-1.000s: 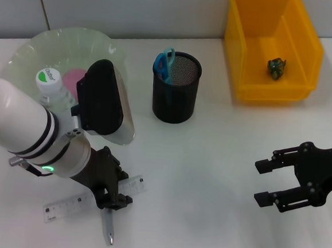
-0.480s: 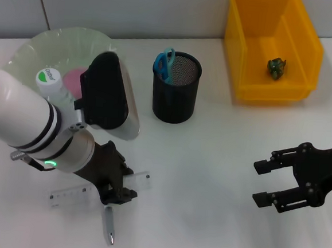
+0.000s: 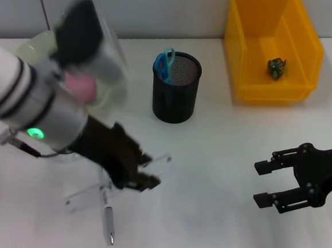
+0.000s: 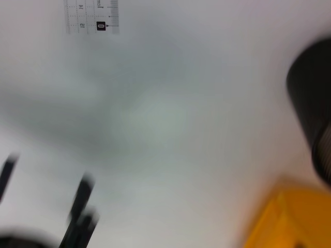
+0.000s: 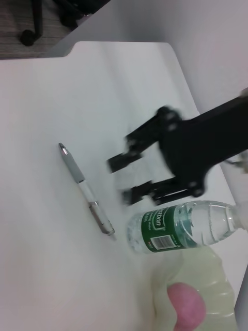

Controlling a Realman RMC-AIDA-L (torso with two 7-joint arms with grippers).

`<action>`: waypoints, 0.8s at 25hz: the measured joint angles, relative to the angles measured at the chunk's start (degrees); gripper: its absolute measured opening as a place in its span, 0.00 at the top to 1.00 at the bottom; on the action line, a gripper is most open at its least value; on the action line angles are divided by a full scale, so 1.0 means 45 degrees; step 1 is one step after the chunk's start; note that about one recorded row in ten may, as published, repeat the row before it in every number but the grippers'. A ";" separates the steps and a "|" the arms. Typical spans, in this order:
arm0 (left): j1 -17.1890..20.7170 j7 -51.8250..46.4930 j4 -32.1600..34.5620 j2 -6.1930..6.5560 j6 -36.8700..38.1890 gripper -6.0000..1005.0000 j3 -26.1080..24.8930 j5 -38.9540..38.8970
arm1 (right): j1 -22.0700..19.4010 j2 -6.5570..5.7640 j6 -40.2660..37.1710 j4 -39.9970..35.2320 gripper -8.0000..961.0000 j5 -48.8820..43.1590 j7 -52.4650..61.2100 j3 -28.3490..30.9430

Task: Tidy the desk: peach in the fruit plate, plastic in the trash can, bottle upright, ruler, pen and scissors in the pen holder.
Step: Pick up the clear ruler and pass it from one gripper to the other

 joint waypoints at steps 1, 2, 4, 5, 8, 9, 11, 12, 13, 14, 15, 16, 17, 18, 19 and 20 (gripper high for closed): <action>0.0022 -0.0004 0.0092 0.0005 0.0144 0.61 -0.0302 -0.0311 | -0.0015 -0.0013 -0.0002 0.0002 0.25 -0.0012 0.0000 0.0000; 0.0082 -0.0011 0.0288 0.0012 0.0318 0.61 -0.0848 -0.0893 | -0.0046 -0.0030 0.0001 0.0003 0.25 -0.0013 0.0000 0.0002; 0.0200 -0.0015 0.0537 0.0021 0.0474 0.61 -0.1575 -0.1761 | -0.0113 -0.0054 0.0014 0.0008 0.25 0.0004 -0.0022 0.0064; 0.0271 -0.0016 0.0629 0.0027 0.0486 0.61 -0.1923 -0.2277 | -0.0120 -0.0055 0.0017 0.0011 0.25 0.0003 -0.0042 0.0093; 0.0405 0.0120 0.0671 0.0028 0.0354 0.61 -0.2552 -0.3436 | -0.0122 -0.0056 0.0020 0.0021 0.25 -0.0014 -0.0066 0.0132; 0.0444 0.0261 0.0614 0.0025 0.0244 0.61 -0.2689 -0.3849 | -0.0123 -0.0055 0.0021 0.0025 0.25 -0.0021 -0.0075 0.0140; 0.0480 0.0629 0.0444 0.0016 0.0060 0.61 -0.2763 -0.4441 | -0.0125 -0.0040 0.0021 0.0028 0.25 -0.0021 -0.0107 0.0140; 0.0502 0.0871 0.0338 0.0007 -0.0077 0.61 -0.2774 -0.4776 | -0.0126 -0.0031 0.0022 0.0029 0.25 -0.0021 -0.0119 0.0140; 0.0527 0.1041 0.0260 0.0006 -0.0208 0.61 -0.2773 -0.4990 | -0.0132 -0.0018 0.0022 0.0029 0.25 -0.0021 -0.0142 0.0140; 0.0565 0.1419 0.0095 0.0004 -0.0532 0.61 -0.2759 -0.5469 | -0.0138 -0.0006 0.0022 0.0030 0.25 -0.0021 -0.0162 0.0140; 0.0565 0.1419 0.0095 0.0004 -0.0532 0.61 -0.2759 -0.5469 | -0.0151 0.0005 0.0022 0.0029 0.25 -0.0021 -0.0175 0.0140; 0.0576 0.1671 -0.0043 0.0002 -0.0706 0.61 -0.2736 -0.5773 | -0.0162 0.0009 0.0023 0.0030 0.25 -0.0021 -0.0177 0.0139; 0.0580 0.1888 -0.0145 0.0001 -0.0845 0.61 -0.2720 -0.6042 | -0.0175 0.0012 0.0023 0.0029 0.25 -0.0021 -0.0179 0.0138; 0.0591 0.2171 -0.0286 -0.0007 -0.1012 0.61 -0.2700 -0.6382 | -0.0186 0.0014 0.0021 0.0030 0.25 -0.0021 -0.0184 0.0136; 0.0637 0.2723 -0.0521 -0.0024 -0.1340 0.61 -0.2666 -0.7030 | -0.0212 0.0016 0.0022 0.0029 0.25 -0.0020 -0.0201 0.0137; 0.0637 0.2723 -0.0521 -0.0024 -0.1340 0.61 -0.2666 -0.7030 | -0.0212 0.0016 0.0022 0.0029 0.25 -0.0020 -0.0201 0.0137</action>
